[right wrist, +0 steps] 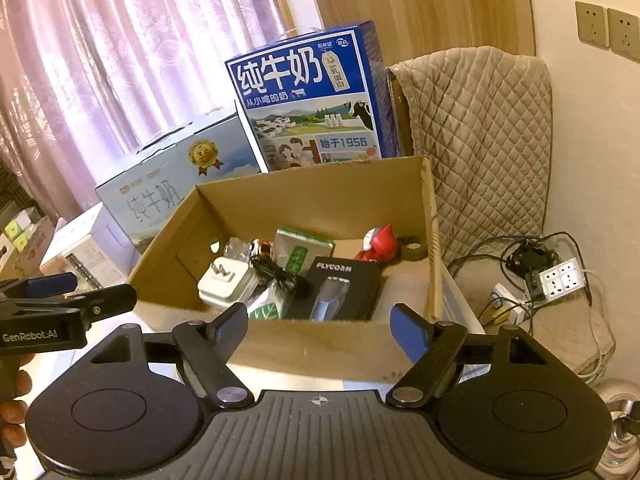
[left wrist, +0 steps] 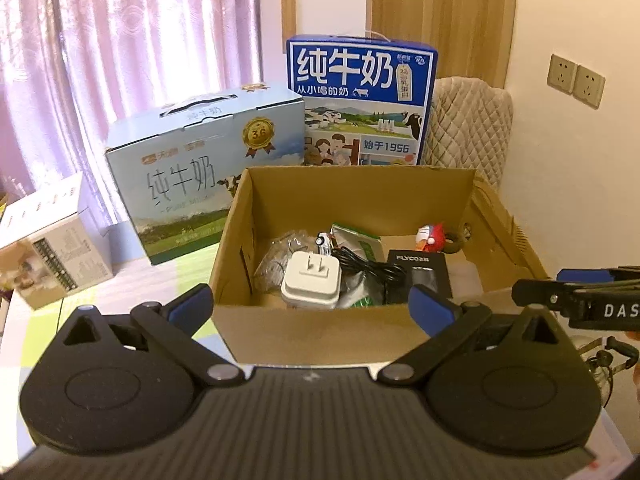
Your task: Organize objects
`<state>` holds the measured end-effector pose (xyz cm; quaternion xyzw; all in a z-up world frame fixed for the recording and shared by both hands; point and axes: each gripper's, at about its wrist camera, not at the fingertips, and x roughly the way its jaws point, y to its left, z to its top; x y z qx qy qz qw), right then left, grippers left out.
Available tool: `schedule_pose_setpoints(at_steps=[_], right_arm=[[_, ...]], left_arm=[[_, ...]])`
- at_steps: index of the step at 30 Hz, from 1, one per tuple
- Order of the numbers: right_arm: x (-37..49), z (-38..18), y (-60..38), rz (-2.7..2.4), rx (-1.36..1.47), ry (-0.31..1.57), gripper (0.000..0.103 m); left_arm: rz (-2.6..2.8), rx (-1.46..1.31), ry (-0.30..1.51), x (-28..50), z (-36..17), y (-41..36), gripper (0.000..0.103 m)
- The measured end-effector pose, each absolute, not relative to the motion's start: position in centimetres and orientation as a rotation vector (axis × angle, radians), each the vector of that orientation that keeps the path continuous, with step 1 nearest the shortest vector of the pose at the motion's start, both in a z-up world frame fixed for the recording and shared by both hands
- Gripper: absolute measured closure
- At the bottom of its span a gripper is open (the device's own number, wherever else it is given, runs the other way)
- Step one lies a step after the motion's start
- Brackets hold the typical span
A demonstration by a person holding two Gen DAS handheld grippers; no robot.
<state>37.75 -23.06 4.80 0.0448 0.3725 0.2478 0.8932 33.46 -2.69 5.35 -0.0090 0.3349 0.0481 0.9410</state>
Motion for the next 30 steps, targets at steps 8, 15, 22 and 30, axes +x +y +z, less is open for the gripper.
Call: schedule_pose_setpoints(at_steps=[8, 15, 22, 30], right_arm=[[34.1, 5.8, -24.8, 0.545, 0.070, 0.747, 0.027], [30.9, 6.4, -26.0, 0.583, 0.040, 0.746, 0.027], [27.5, 7.1, -26.6, 0.609, 0.000, 0.749, 0.027], [23.2, 7.7, -25.7, 0.618, -0.036, 0.753, 0.027]], left_arm=[[0.152, -0.063, 0.684, 28.4, 6.5, -3.7, 0.001], [0.220, -0.088, 0.705, 24.7, 6.9, -4.5, 0.001], [0.236, -0.100, 0.719, 20.9, 7.6, -5.4, 0.001], [0.221, -0.118, 0.737, 16.7, 7.9, -5.2, 0.001]])
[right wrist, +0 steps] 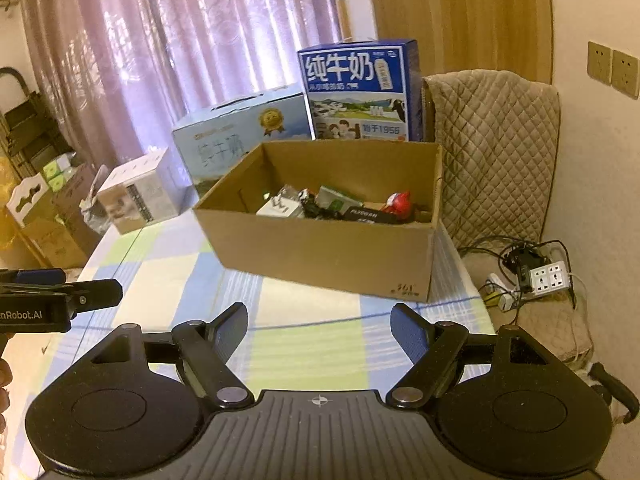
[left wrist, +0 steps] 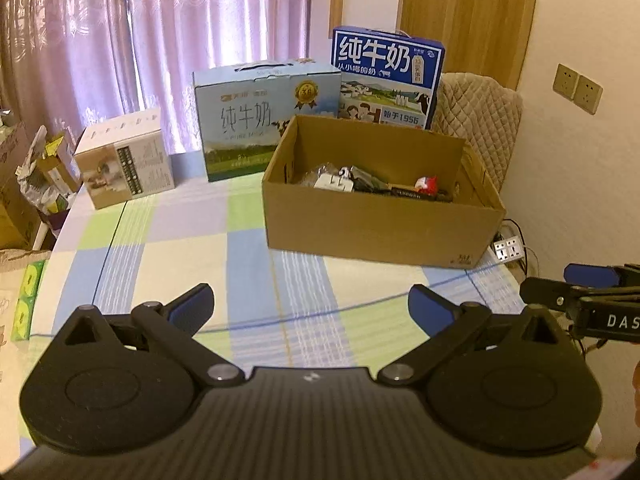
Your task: Organize objects
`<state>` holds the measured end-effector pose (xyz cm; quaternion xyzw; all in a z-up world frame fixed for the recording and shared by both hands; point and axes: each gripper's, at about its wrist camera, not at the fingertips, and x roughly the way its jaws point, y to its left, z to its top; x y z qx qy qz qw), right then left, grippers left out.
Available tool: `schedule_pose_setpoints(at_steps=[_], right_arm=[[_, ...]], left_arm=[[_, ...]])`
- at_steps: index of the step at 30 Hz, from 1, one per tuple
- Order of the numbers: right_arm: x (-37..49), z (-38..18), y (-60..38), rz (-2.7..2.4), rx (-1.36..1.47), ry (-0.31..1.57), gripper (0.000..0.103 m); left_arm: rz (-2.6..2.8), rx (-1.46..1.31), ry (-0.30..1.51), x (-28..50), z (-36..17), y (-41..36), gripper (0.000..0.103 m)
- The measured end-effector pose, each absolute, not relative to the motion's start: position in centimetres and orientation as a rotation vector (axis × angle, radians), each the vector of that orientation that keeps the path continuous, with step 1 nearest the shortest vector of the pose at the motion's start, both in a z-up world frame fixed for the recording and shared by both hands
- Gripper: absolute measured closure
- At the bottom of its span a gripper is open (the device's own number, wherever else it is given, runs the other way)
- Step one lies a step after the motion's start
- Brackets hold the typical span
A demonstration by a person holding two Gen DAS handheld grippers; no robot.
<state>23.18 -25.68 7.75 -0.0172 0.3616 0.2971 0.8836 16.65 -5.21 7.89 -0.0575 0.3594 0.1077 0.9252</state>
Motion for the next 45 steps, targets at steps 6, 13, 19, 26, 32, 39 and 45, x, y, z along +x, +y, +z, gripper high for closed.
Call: schedule_pose_setpoints(at_steps=[6, 13, 19, 26, 32, 39, 45], right_arm=[[19.3, 7.8, -24.3, 0.618, -0.049, 0.774, 0.027], [15.3, 7.7, -22.9, 0.612, -0.045, 0.792, 0.027], [12.2, 7.5, -22.2, 0.604, -0.053, 0.803, 0.027], [8.7, 7.2, -22.1, 0.589, -0.058, 0.810, 0.027], [6.5, 6.6, -22.4, 0.566, -0.060, 0.826, 0.027], [4.5, 6.3, -23.0, 0.538, -0.054, 0.835, 0.027], [3.8, 6.5, -23.1, 0.521, -0.050, 0.827, 0.027]], left_arm=[[0.219, -0.114, 0.765, 13.1, 7.9, -3.9, 0.004], [0.225, -0.118, 0.792, 9.1, 7.6, -2.3, 0.005], [0.208, -0.118, 0.802, 6.0, 7.4, -2.0, 0.005], [0.164, -0.100, 0.830, 3.3, 6.7, -2.7, 0.005], [0.139, -0.095, 0.849, 1.7, 5.9, -3.3, 0.005], [0.117, -0.087, 0.848, 0.4, 5.9, -3.6, 0.005], [0.101, -0.081, 0.838, 0.3, 6.0, -3.6, 0.005]])
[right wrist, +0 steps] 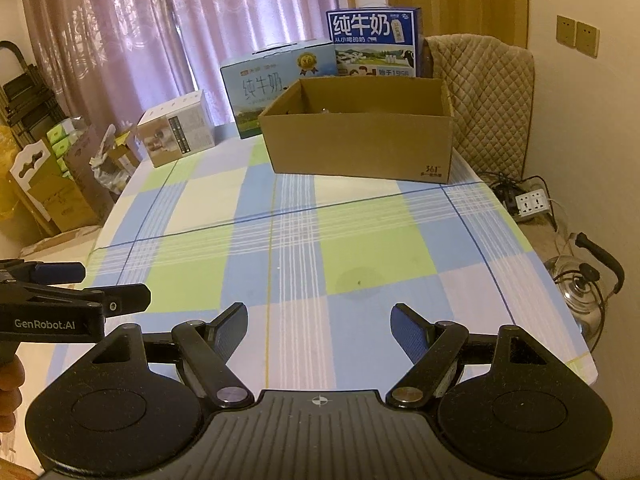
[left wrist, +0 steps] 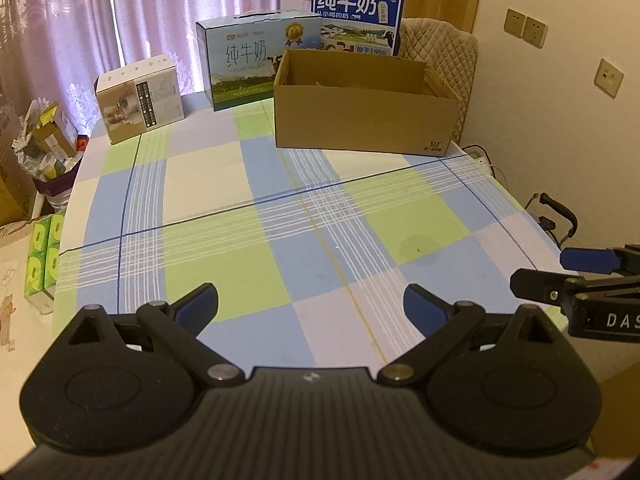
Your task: Organize objects
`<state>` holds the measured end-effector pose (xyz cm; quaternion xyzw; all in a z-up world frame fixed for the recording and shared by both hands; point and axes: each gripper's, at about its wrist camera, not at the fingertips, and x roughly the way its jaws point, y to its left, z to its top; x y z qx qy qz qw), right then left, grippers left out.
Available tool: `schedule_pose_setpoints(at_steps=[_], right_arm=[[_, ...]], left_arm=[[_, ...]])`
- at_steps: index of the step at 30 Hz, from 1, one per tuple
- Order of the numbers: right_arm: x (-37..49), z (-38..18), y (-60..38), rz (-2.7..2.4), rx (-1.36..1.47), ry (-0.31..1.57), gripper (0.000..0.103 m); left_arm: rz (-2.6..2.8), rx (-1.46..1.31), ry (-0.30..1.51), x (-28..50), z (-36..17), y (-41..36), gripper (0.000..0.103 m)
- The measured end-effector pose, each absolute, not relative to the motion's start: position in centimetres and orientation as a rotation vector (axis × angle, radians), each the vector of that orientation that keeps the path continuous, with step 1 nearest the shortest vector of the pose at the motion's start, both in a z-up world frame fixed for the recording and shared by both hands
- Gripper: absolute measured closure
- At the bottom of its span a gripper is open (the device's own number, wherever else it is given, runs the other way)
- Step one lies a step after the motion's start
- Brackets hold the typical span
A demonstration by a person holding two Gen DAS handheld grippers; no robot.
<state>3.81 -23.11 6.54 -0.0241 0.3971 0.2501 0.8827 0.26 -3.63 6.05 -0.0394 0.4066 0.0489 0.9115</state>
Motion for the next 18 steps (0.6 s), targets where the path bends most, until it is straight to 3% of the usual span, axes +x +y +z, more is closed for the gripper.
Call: schedule_pose_setpoints(at_steps=[18], right_arm=[[3.49, 6.24, -22.77, 0.521, -0.059, 0.838, 0.027]], left_arm=[[0.102, -0.086, 0.848, 0.27, 5.68, -3.56, 0.005]])
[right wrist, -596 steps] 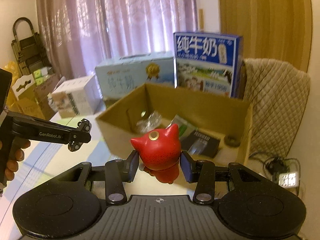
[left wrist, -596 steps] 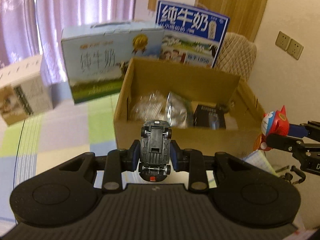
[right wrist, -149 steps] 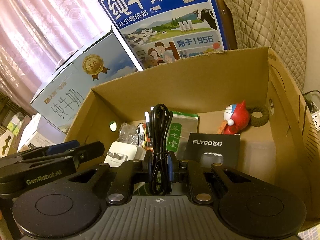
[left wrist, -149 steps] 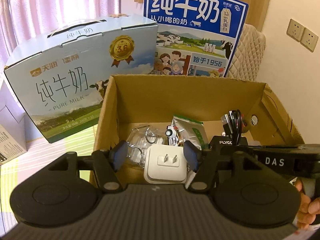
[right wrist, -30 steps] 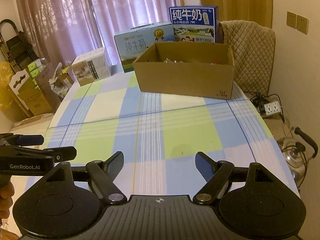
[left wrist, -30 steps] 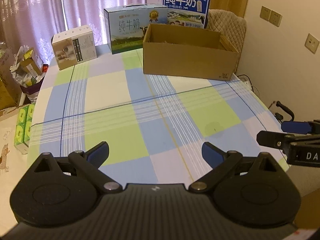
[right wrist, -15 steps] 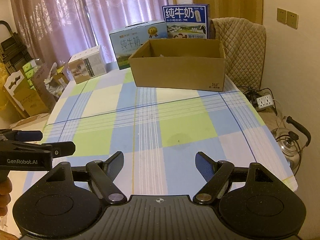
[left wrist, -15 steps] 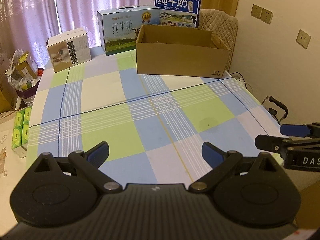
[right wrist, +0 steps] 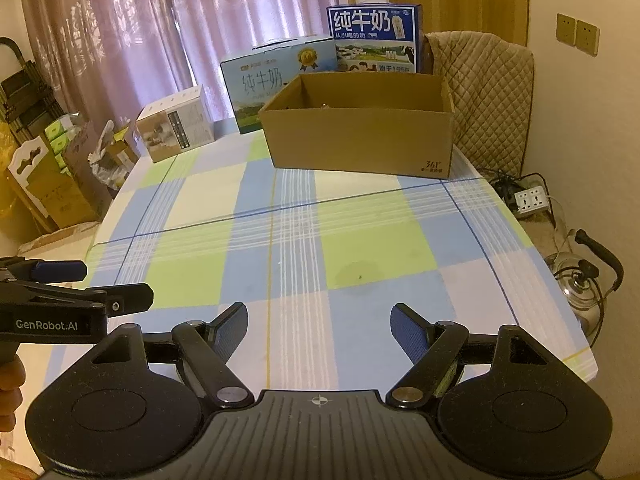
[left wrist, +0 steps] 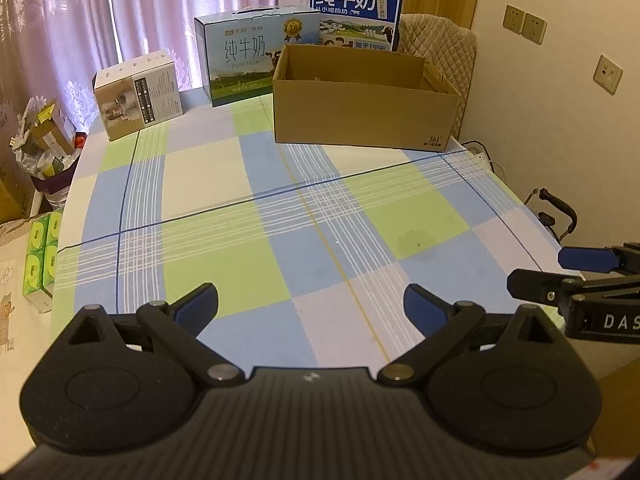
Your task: Organize objects
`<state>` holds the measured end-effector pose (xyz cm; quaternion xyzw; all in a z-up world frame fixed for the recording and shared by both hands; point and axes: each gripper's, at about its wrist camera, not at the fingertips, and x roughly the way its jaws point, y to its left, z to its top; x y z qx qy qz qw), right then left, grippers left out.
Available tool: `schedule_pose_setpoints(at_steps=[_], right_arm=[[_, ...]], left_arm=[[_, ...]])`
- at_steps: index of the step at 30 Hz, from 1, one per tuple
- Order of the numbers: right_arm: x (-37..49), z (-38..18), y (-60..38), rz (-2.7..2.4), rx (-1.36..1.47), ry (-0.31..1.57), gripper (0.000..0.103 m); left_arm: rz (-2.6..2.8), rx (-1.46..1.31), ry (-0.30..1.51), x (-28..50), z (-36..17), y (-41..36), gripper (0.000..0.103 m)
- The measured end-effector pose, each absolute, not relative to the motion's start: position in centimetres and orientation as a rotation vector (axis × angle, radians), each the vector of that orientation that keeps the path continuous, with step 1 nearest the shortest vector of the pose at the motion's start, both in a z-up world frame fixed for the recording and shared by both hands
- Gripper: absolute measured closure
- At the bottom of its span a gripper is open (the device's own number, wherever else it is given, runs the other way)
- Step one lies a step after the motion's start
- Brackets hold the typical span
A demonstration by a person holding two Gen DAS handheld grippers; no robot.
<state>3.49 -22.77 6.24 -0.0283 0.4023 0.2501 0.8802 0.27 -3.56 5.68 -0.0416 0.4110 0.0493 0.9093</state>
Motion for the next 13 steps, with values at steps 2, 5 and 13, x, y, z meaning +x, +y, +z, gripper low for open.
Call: schedule_pose_setpoints(at_steps=[2, 5, 13], right_arm=[[3.48, 6.28, -22.71, 0.521, -0.060, 0.838, 0.027], [3.55, 6.24, -22.72, 0.521, -0.060, 0.840, 0.027], [4.01, 5.96, -22.81, 0.520, -0.055, 0.854, 0.027]], left_arm=[[0.102, -0.086, 0.848, 0.31, 5.68, -3.55, 0.005], [0.103, -0.086, 0.849, 0.36, 5.68, -3.54, 0.005], [0.100, -0.083, 0.853, 0.84, 5.64, -3.67, 0.005]])
